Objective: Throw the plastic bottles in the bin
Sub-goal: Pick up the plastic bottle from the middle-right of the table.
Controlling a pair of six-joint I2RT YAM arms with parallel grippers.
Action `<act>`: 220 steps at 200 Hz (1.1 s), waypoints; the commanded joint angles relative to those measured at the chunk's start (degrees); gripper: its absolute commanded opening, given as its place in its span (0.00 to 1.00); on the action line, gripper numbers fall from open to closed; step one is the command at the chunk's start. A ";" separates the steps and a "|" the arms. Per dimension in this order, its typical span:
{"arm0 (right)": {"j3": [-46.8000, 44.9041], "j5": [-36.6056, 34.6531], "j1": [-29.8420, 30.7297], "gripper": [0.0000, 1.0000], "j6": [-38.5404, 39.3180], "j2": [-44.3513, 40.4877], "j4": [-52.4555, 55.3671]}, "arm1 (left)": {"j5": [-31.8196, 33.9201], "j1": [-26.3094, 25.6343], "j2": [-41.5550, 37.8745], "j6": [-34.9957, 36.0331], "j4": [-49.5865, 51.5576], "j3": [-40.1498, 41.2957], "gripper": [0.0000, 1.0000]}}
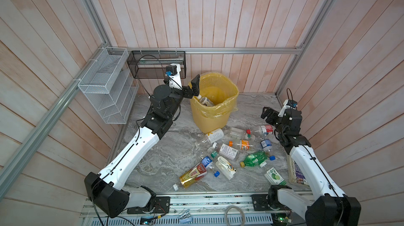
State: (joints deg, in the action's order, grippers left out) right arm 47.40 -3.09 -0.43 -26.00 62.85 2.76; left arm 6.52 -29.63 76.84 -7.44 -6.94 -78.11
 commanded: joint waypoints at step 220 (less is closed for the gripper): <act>1.96 15.98 -10.73 0.95 -10.30 30.10 -2.97 | 7.37 0.70 -10.74 2.39 2.72 20.51 1.00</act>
State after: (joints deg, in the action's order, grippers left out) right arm 46.87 10.90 -10.72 -35.68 90.76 1.83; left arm 12.78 -29.41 67.29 -5.56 -4.71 -58.81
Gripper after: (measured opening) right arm 0.956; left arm 0.998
